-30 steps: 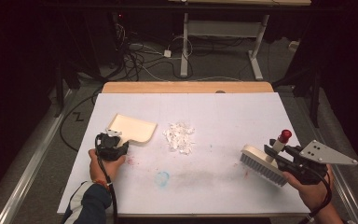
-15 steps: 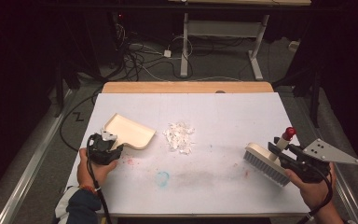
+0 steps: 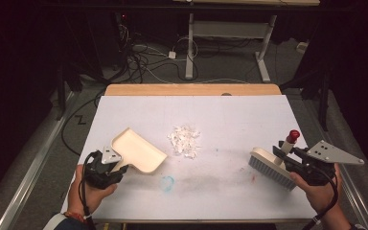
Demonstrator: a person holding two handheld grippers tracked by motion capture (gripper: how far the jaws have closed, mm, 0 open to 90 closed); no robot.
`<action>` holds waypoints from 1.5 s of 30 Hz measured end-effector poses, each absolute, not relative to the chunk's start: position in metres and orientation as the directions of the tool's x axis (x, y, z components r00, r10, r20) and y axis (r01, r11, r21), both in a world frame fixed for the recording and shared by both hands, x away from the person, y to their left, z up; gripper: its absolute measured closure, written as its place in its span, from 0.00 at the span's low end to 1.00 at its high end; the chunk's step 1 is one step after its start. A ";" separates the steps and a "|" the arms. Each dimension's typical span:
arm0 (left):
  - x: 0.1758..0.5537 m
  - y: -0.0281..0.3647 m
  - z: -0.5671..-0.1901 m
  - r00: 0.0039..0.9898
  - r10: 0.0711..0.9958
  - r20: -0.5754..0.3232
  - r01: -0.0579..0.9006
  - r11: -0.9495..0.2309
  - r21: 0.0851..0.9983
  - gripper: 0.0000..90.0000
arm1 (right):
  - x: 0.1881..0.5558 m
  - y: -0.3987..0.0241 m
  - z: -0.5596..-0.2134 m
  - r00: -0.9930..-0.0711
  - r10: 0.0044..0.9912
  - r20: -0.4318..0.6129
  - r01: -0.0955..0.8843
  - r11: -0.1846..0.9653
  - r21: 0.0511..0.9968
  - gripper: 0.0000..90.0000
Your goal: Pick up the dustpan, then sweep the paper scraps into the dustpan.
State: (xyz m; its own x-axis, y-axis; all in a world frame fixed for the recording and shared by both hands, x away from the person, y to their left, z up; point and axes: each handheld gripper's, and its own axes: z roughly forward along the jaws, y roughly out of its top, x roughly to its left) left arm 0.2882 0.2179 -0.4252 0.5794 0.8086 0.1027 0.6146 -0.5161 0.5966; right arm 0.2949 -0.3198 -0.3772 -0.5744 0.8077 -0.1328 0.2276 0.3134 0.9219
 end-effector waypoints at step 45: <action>0.291 0.199 -0.454 0.660 0.751 0.004 0.620 -0.548 0.561 0.71 | 0.331 -0.293 -0.379 -0.630 0.771 -0.097 0.224 0.299 0.928 0.78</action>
State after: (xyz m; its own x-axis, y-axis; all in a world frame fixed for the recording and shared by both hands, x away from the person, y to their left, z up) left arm 0.2906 0.1991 -0.4544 0.6599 0.7513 0.0042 0.6203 -0.5479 0.5613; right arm 0.3307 -0.2926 -0.3795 -0.6297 0.7708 -0.0968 0.2236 0.2991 0.9277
